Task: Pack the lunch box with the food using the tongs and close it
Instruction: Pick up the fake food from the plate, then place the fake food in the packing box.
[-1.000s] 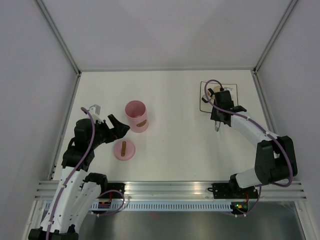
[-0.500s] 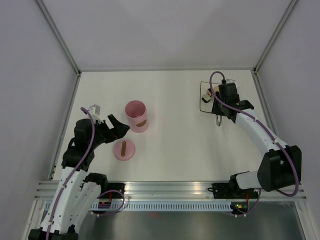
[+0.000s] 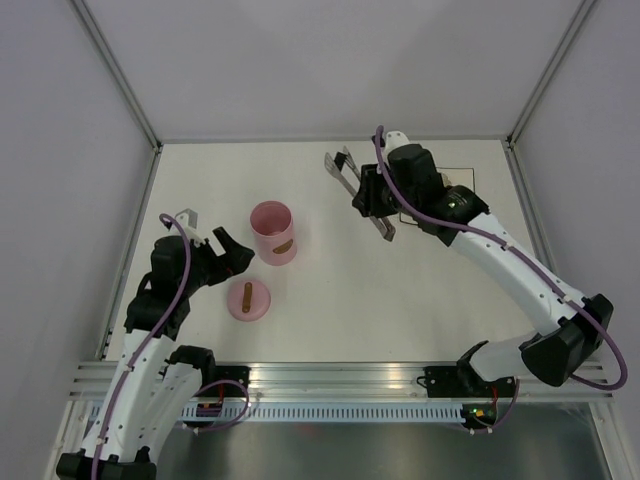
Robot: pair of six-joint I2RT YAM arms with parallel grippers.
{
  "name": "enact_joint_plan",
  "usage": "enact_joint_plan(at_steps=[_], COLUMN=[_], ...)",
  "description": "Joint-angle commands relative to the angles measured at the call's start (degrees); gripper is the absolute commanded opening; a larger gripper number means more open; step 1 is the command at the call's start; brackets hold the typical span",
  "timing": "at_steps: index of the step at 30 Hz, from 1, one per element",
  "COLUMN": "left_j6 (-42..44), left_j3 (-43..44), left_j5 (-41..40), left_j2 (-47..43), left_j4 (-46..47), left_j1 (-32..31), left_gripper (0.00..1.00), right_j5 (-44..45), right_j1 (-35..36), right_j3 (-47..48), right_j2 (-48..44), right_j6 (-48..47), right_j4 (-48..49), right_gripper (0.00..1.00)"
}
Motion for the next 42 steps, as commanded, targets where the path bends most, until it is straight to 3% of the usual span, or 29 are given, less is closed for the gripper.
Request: enact_joint_plan(at_steps=[1,6,13,33,42], left_j6=[0.30,0.65,2.41,4.87,5.22], left_j3=[2.87,7.25,12.45,10.17,10.25], left_j5=[-5.73,-12.92,-20.50,-22.35,-21.83], left_j2=[0.48,1.62,2.86,-0.92,-0.92], left_j4=[-1.62,-5.75,-8.49,-7.34,-6.90], left_j1=[-0.04,-0.04,-0.04,-0.04,-0.04], left_gripper=[1.00,1.00,1.00,1.00,1.00], right_j5=[-2.43,-2.52,-4.90,-3.05,-3.05], right_j1=[6.20,13.58,18.07,19.74,20.01], right_j3=[5.57,8.40,4.00,5.14,6.11], right_j2=[2.99,5.98,6.51,13.37,14.78], right_j6=[-0.94,-0.68,0.47,2.75,2.93], right_j4=[0.57,1.27,6.02,9.10,8.83], right_gripper=[0.00,0.00,0.00,0.01,0.23])
